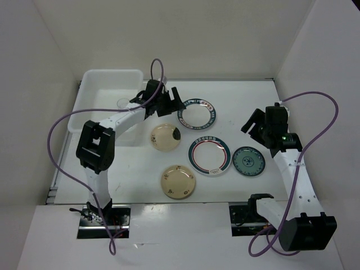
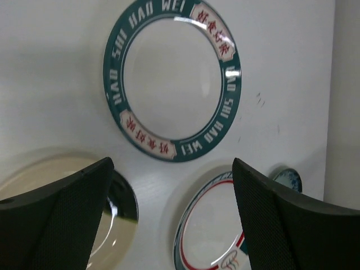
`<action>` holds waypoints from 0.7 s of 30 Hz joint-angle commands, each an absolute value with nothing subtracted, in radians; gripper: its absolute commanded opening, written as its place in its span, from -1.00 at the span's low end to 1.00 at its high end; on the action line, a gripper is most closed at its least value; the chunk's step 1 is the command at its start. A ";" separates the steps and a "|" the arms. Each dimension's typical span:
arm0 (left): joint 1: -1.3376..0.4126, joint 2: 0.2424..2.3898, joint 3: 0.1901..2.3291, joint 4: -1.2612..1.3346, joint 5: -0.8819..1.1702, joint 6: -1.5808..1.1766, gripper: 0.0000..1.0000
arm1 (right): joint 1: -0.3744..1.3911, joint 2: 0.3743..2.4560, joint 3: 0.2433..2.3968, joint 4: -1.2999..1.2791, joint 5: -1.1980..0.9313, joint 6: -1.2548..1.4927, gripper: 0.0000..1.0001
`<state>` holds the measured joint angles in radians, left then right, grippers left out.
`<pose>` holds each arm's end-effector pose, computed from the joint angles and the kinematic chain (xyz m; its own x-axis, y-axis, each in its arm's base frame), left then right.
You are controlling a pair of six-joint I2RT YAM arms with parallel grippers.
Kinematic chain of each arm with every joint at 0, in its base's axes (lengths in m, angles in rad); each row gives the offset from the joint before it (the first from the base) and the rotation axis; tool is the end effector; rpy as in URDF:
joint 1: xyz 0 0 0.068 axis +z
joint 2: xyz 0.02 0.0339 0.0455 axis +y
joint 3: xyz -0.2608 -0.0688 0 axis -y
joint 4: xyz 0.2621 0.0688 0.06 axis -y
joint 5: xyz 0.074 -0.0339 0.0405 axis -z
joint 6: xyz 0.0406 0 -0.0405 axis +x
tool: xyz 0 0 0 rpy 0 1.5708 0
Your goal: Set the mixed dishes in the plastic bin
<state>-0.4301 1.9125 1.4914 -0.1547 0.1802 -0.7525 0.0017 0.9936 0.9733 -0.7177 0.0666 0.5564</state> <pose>0.4212 -0.2012 0.2448 -0.7350 -0.4026 -0.5456 0.0609 0.7622 -0.6445 0.2257 -0.0023 0.3097 -0.5462 0.5260 -0.6519 0.3957 0.8480 0.3527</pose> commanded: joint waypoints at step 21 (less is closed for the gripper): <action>-0.417 2.281 1.833 -0.150 0.052 -0.716 0.56 | -0.003 1.022 0.968 -0.681 0.049 0.529 0.61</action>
